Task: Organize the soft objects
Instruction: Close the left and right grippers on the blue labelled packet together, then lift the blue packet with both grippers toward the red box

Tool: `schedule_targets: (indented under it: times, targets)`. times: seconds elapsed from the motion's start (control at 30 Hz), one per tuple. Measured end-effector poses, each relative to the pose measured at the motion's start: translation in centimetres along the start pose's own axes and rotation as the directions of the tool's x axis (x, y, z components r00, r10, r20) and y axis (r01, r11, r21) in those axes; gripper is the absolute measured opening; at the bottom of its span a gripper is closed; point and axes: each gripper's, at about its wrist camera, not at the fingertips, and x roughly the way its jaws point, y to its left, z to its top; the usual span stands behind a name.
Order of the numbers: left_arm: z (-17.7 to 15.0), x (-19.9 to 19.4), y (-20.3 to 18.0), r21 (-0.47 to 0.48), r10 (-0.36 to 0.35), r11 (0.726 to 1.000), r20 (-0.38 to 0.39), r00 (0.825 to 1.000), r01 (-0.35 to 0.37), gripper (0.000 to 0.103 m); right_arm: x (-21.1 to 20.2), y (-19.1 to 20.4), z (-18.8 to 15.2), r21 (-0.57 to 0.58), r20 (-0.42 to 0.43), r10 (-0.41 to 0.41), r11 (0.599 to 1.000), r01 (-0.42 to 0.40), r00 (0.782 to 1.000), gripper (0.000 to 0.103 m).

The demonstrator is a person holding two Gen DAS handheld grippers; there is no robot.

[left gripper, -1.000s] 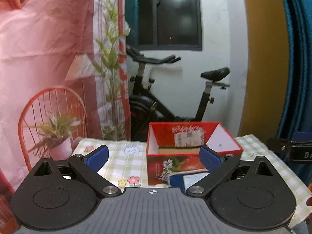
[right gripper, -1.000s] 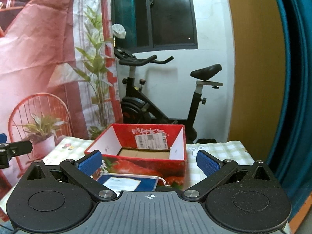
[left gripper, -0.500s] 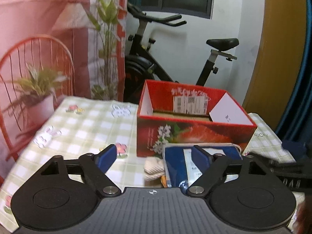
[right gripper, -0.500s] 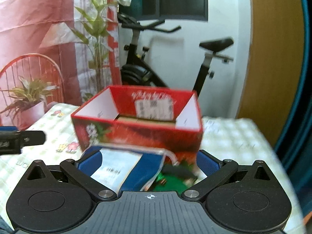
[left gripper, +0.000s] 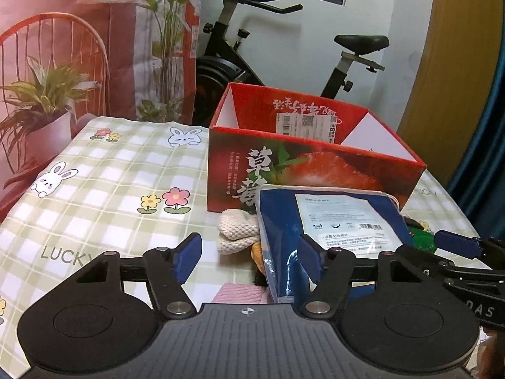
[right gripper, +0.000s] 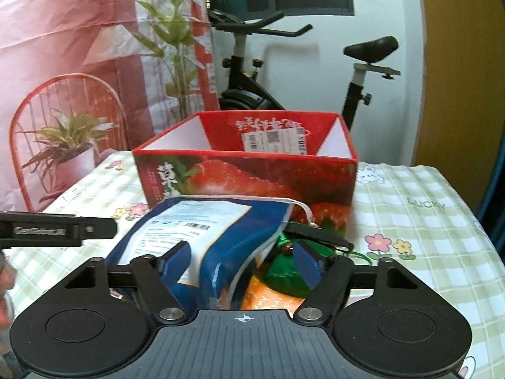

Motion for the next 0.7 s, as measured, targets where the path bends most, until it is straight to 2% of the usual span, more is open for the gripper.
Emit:
schedule_targets:
  times: [0.17, 0.27, 0.33, 0.37, 0.7]
  targets:
    - [0.1, 0.7, -0.7, 0.027, -0.073, 0.997, -0.019, 0.997, 0.073, 0.067, 0.6, 0.3, -0.4, -0.012, -0.035, 0.033, 0.999, -0.033, 0.999, 0.057]
    - [-0.4, 1.8, -1.0, 0.012, -0.145, 0.989, -0.063, 0.987, 0.146, 0.054, 0.9, 0.4, -0.7, -0.010, -0.050, 0.057, 0.998, -0.058, 0.997, 0.050]
    - [-0.9, 2.3, -0.8, -0.032, -0.216, 0.976, -0.093, 0.972, 0.214, 0.043, 1.1, 0.5, -0.9, -0.008, -0.065, 0.070, 0.997, -0.071, 0.995, 0.043]
    - [-1.2, 2.4, -0.6, -0.043, -0.230, 0.973, -0.097, 0.968, 0.227, 0.043, 1.3, 0.5, -1.1, -0.002, -0.074, 0.079, 0.997, -0.080, 0.994, 0.041]
    - [-2.5, 2.8, -0.1, -0.088, -0.263, 0.963, -0.102, 0.959, 0.254, 0.041, 1.7, 0.6, -1.5, -0.006, -0.096, 0.087, 0.996, -0.088, 0.992, 0.036]
